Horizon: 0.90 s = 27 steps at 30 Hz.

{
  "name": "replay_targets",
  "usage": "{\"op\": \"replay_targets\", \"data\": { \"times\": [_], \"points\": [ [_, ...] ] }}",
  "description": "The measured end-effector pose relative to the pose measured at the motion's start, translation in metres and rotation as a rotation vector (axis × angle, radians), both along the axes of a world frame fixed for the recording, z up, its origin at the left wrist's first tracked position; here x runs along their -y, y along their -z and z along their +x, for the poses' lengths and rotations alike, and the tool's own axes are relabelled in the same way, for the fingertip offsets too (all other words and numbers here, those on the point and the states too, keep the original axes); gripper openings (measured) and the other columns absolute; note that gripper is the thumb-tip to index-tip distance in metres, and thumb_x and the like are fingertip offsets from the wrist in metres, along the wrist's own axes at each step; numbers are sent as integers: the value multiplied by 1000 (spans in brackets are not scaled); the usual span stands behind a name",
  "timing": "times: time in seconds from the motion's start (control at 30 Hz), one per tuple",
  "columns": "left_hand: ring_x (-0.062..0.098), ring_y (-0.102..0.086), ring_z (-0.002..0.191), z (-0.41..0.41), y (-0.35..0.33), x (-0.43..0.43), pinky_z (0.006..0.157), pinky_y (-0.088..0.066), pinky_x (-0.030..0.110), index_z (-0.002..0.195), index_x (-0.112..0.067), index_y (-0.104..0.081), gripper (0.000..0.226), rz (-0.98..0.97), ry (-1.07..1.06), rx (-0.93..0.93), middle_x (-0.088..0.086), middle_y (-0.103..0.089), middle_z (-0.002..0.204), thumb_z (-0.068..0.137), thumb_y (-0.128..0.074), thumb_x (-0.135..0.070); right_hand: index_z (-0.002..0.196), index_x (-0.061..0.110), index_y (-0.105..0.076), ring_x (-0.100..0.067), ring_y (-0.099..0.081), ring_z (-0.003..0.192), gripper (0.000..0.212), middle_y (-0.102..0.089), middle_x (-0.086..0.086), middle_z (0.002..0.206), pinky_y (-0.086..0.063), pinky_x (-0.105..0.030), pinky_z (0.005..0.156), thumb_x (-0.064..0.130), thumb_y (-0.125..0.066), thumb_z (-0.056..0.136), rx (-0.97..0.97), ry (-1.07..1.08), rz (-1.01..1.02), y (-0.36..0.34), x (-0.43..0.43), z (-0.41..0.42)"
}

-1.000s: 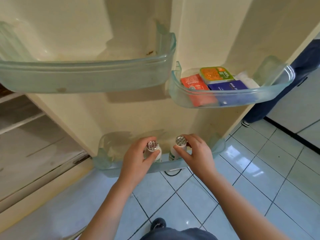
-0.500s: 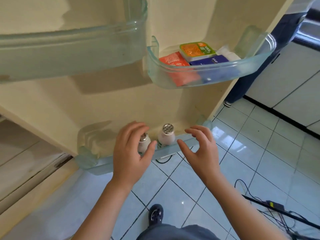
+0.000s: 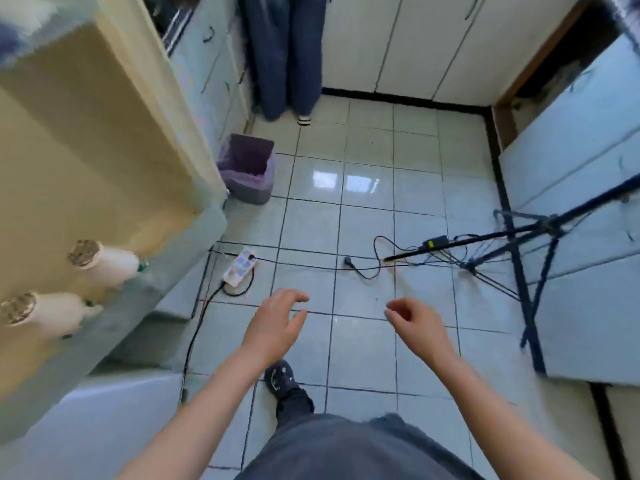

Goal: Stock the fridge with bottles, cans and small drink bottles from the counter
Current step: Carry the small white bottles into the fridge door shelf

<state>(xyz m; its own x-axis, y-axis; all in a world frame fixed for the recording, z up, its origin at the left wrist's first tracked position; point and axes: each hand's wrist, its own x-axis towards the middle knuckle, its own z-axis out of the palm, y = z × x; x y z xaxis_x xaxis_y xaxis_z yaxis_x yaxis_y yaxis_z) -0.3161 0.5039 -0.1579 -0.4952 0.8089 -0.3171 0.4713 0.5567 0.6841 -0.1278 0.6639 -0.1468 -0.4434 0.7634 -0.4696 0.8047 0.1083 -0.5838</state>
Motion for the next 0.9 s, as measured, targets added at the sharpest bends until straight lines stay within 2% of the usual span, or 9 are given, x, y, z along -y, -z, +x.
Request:
{"op": "replay_targets", "data": {
  "times": [0.13, 0.3, 0.4, 0.47, 0.6, 0.7, 0.73, 0.8, 0.9],
  "points": [
    [18, -55, 115, 66, 48, -32, 95, -40, 24, 130, -14, -51, 37, -373, 84, 268, 3, -57, 129, 96, -51, -29, 106, 14, -66, -19, -59, 100, 23, -68, -1, 105, -39, -23, 78, 25, -56, 89, 171, 201, -117, 38, -1, 117],
    [22, -56, 112, 153, 92, -53, 91, -41, 28, 118, -15, -56, 30, -684, 295, 205, 6, -61, 123, 96, -49, -33, 96, 11, -65, -23, -61, 94, 21, -68, -5, 97, -37, -25, 70, 25, -50, 91, 335, 390, -268, 72, 20, 273],
    [23, -57, 110, 204, 105, -75, 86, -41, 27, 117, -17, -57, 29, -745, 359, 140, 5, -62, 121, 96, -48, -34, 88, 5, -65, -25, -60, 85, 23, -68, -14, 91, -32, -26, 64, 22, -51, 90, 366, 536, -322, 82, 27, 352],
    [23, -56, 112, 238, 109, -93, 87, -40, 26, 121, -15, -56, 32, -746, 422, 80, 6, -61, 123, 96, -47, -34, 71, 1, -57, -26, -57, 72, 25, -63, -21, 75, -29, -28, 59, 19, -51, 88, 338, 632, -355, 86, 31, 400],
    [24, -58, 110, 303, 109, -133, 89, -42, 27, 114, -15, -62, 28, -723, 547, 22, 8, -65, 118, 94, -49, -30, 62, 15, -45, -32, -66, 82, 25, -53, -5, 64, -29, -27, 56, 18, -48, 87, 284, 831, -408, 85, 44, 475],
    [22, -57, 112, 349, 104, -168, 92, -42, 26, 115, -18, -61, 27, -724, 696, -37, 6, -64, 118, 94, -49, -31, 63, 13, -52, -40, -64, 81, 26, -56, -9, 64, -29, -27, 60, 15, -48, 89, 193, 1028, -451, 83, 60, 510],
    [22, -57, 111, 363, 103, -180, 93, -42, 26, 113, -18, -62, 26, -717, 750, -47, 5, -64, 118, 94, -50, -31, 65, 9, -56, -40, -62, 72, 26, -58, -14, 66, -31, -27, 62, 13, -48, 89, 143, 1104, -472, 83, 67, 516],
    [21, -57, 110, 389, 105, -208, 92, -41, 25, 113, -16, -60, 25, -724, 855, -62, 5, -64, 117, 95, -50, -31, 63, 8, -55, -25, -51, 60, 30, -56, -15, 64, -32, -28, 64, 12, -46, 91, 60, 1236, -497, 85, 84, 524],
    [24, -55, 114, 426, 115, -254, 97, -41, 28, 119, -11, -57, 31, -759, 977, -120, 8, -61, 120, 95, -51, -30, 62, 13, -51, -21, -48, 61, 34, -53, -7, 62, -35, -31, 61, 13, -44, 95, -11, 1410, -540, 92, 108, 535]
  ]
}}
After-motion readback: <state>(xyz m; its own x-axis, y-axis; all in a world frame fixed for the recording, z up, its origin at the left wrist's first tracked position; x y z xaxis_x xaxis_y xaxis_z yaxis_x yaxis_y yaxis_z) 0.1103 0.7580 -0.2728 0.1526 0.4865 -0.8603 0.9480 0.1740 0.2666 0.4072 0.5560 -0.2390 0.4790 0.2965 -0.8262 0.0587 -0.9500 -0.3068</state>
